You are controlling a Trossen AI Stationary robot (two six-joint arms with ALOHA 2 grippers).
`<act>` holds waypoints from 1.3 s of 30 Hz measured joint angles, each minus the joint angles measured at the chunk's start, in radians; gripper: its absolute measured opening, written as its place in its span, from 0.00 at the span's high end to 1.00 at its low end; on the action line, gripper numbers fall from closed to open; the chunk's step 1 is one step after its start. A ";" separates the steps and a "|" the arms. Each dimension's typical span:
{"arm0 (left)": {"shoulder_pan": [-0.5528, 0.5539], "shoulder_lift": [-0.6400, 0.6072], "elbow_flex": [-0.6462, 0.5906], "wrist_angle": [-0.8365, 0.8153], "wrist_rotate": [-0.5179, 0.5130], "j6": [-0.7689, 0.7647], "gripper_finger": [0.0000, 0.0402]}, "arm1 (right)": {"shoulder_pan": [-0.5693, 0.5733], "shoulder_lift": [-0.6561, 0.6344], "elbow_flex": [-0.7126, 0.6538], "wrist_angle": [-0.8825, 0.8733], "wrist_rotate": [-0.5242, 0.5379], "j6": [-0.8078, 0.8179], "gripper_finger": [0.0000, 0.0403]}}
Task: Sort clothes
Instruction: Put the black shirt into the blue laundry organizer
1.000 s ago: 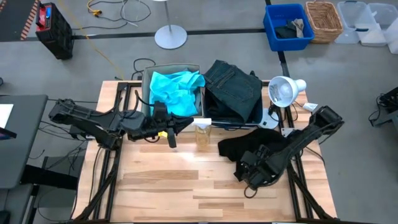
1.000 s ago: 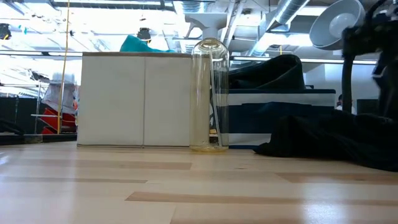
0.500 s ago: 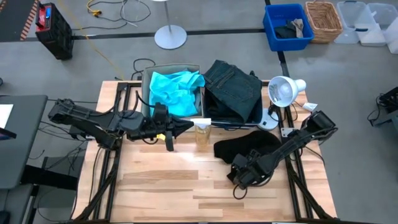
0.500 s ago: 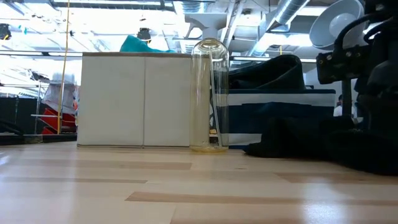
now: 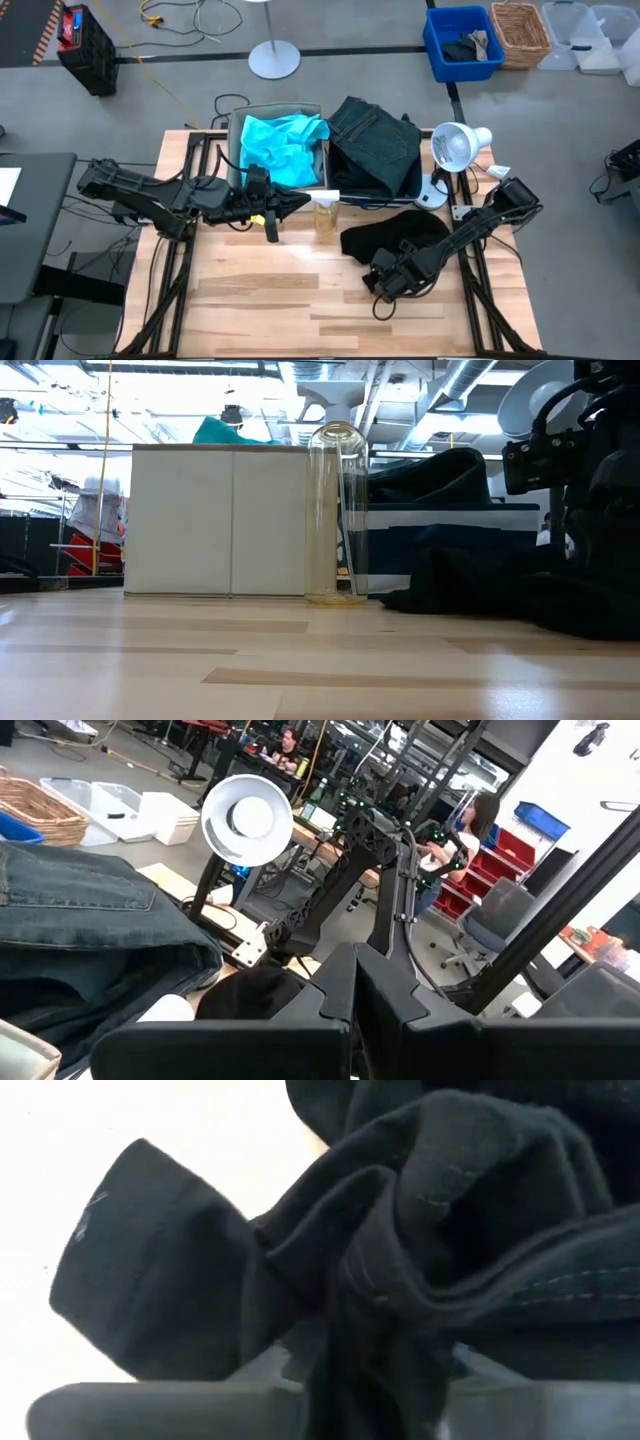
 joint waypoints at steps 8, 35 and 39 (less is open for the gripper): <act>0.000 0.000 0.000 0.001 0.000 0.000 1.00 | 0.006 0.001 0.017 0.010 -0.004 -0.073 0.97; 0.011 -0.089 0.000 -0.006 -0.005 0.087 1.00 | 0.009 0.006 0.471 -0.543 0.101 -0.487 1.00; 0.011 -0.106 0.000 -0.008 -0.007 0.110 1.00 | 0.008 0.006 0.556 -0.622 0.137 -0.530 1.00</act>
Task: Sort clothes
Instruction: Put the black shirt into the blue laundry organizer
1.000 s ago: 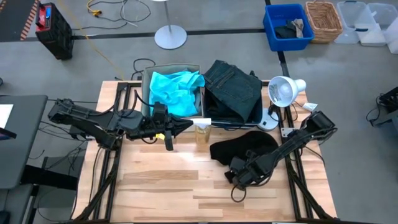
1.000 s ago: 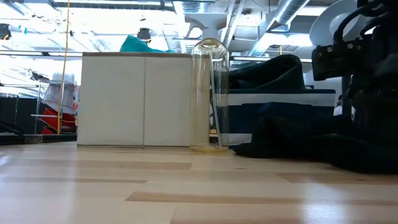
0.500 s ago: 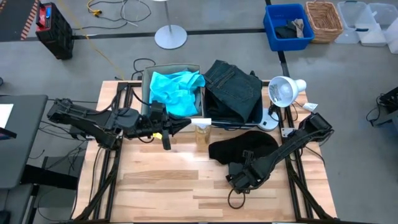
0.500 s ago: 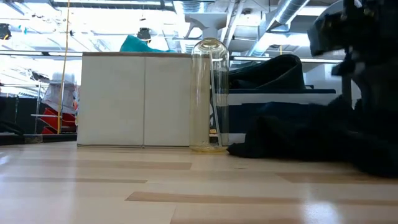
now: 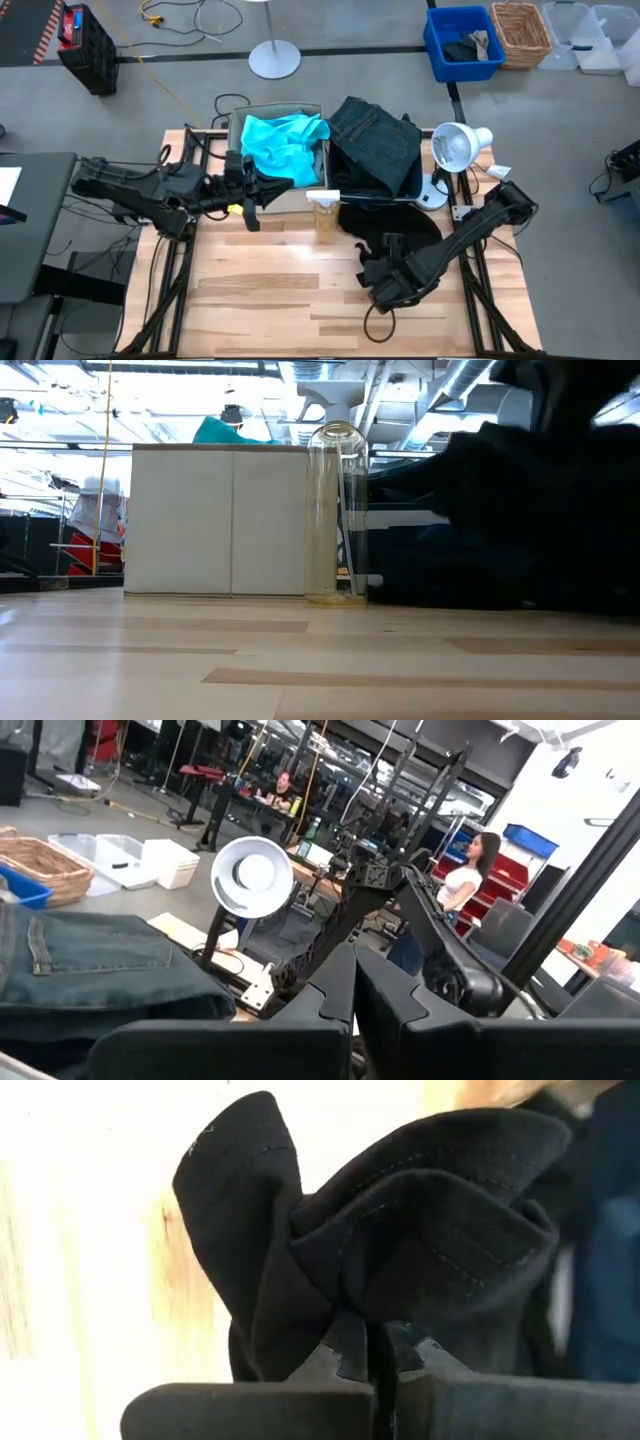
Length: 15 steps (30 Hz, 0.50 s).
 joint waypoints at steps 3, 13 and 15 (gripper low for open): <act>0.000 -0.011 0.000 0.000 0.000 0.015 1.00 | -0.001 0.000 0.072 -0.076 0.040 -0.008 1.00; 0.000 -0.049 0.000 -0.019 -0.009 0.057 1.00 | -0.040 -0.002 0.332 -0.255 0.184 -0.082 1.00; 0.000 -0.055 0.000 -0.029 -0.011 0.057 1.00 | -0.055 -0.002 0.384 -0.272 0.217 -0.098 1.00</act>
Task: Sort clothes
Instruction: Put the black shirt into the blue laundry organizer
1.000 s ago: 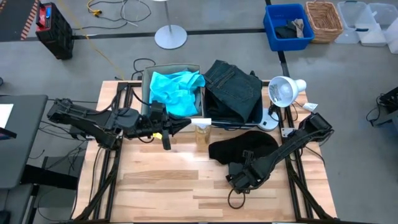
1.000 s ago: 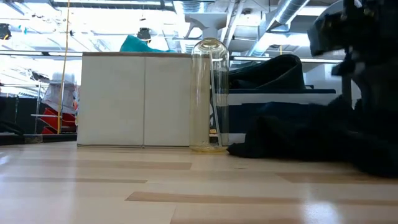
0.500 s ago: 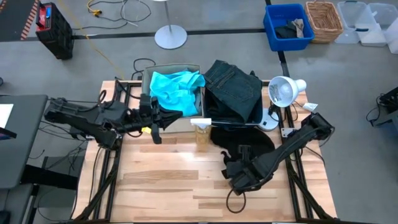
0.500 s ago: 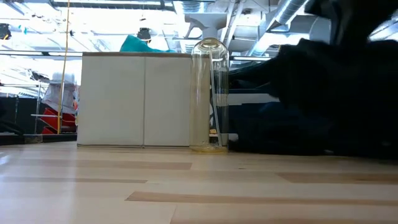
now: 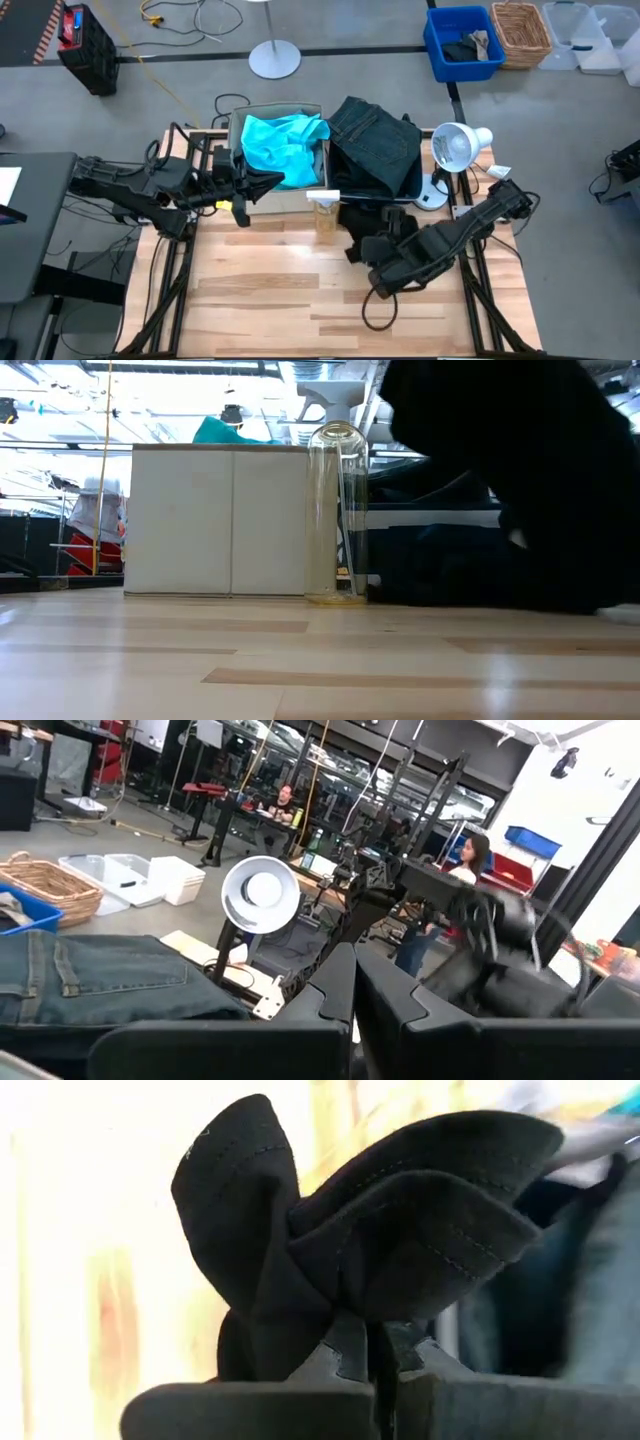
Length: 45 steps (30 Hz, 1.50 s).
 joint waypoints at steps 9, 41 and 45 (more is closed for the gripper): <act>0.000 -0.010 0.000 -0.042 -0.006 -0.005 1.00 | -0.091 0.000 0.277 -0.043 0.221 -0.119 1.00; 0.007 -0.009 0.000 -0.069 -0.040 -0.008 1.00 | -0.503 -0.132 0.505 0.613 0.453 -0.891 1.00; 0.007 -0.009 0.000 -0.071 -0.040 -0.009 1.00 | -0.568 -0.133 0.505 0.702 0.492 -0.965 1.00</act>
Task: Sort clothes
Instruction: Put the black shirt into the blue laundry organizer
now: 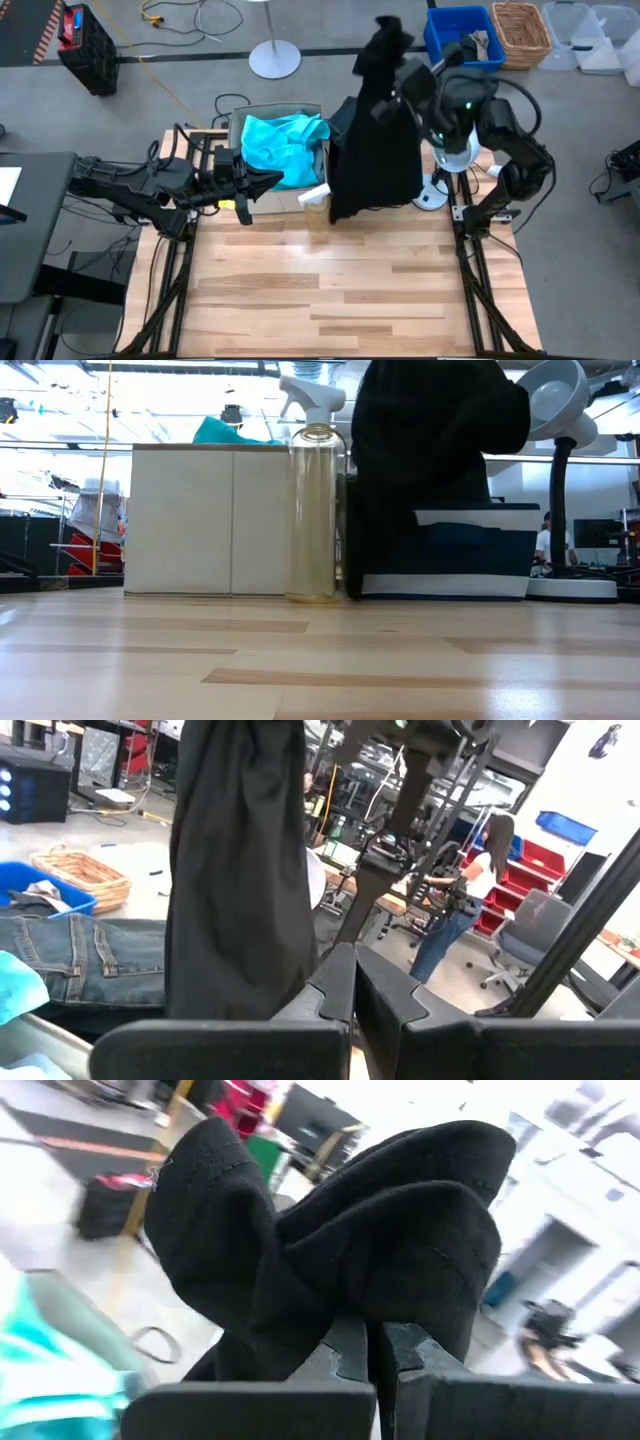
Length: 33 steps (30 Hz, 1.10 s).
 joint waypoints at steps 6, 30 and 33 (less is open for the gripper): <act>0.000 0.000 0.000 -0.013 0.000 -0.003 1.00 | -0.090 0.002 0.000 0.067 0.026 -0.074 1.00; 0.000 0.001 0.000 -0.051 0.000 -0.017 1.00 | -0.271 0.010 0.000 0.502 -0.067 -0.188 1.00; 0.000 0.001 0.000 -0.051 -0.001 -0.017 1.00 | -0.286 0.010 0.000 0.498 -0.067 -0.170 1.00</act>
